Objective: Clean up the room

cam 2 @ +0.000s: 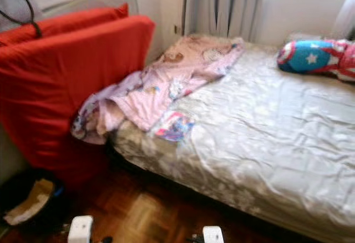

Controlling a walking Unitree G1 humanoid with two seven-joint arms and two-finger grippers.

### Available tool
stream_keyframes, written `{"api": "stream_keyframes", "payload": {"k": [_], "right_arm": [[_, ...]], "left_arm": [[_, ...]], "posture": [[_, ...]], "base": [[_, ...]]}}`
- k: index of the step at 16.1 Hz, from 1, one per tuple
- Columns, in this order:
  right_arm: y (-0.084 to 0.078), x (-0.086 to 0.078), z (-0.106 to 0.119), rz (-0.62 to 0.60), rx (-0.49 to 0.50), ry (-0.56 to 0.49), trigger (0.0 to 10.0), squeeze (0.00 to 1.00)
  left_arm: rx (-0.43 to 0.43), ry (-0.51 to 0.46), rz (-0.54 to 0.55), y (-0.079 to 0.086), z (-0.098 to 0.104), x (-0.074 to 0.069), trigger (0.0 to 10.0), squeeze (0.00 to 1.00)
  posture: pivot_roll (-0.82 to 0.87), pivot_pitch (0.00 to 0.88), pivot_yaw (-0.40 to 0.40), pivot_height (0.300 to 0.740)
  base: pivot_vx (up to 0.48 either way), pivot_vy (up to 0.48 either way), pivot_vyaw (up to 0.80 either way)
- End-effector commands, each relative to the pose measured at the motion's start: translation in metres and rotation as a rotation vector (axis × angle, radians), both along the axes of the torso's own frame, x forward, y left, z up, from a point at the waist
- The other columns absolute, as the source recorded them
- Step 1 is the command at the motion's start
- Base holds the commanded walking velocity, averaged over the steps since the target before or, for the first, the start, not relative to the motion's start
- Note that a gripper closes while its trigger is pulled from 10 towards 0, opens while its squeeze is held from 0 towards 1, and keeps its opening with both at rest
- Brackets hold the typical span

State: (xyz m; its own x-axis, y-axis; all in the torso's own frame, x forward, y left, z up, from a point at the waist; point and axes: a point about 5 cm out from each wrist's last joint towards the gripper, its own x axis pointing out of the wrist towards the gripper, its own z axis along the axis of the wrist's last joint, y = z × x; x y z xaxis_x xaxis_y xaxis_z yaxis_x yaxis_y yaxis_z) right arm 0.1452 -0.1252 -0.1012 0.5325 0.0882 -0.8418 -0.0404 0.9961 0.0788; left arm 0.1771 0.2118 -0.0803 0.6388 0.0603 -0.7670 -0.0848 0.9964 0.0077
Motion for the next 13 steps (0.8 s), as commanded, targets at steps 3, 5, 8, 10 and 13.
{"api": "stream_keyframes", "payload": {"k": [3, 5, 8, 10, 13], "right_arm": [[-0.0015, -0.0057, -0.0022, -0.014, -0.007, 0.018, 10.0, 0.0], [-0.0009, -0.005, -0.0016, -0.028, 0.004, 0.005, 10.0, 0.0], [-0.0013, -0.0044, -0.0013, -0.028, -0.001, 0.0, 10.0, 0.0], [-0.0013, -0.0027, -0.0007, -0.037, 0.001, -0.005, 10.0, 0.0], [-0.0007, -0.0004, 0.0003, -0.035, 0.012, -0.016, 10.0, 0.0]], "left_arm": [[-0.013, 0.016, -0.025, -0.0067, -0.0015, 0.0005, 10.0, 0.0], [-0.012, 0.019, -0.03, -0.0062, -0.0015, 0.0002, 10.0, 0.0], [-0.01, 0.03, -0.03, -0.0073, -0.0026, -0.001, 10.0, 0.0], [-0.009, 0.033, -0.027, -0.0074, -0.0025, -0.0004, 10.0, 0.0], [-0.009, 0.034, -0.028, -0.0095, -0.0022, 0.0015, 10.0, 0.0]], "posture": [[-0.08, 0.0, 0.026, 0.74], [-0.09, 0.0, 0.031, 0.74], [-0.08, 0.0, 0.033, 0.74], [-0.08, 0.0, 0.031, 0.74], [-0.08, 0.0, 0.029, 0.74]], "base": [[0.0, -0.312, 0.0], [0.0, -0.319, 0.0], [0.0, -0.32, 0.0], [0.0, -0.321, 0.0], [0.0, -0.32, 0.0]]}}
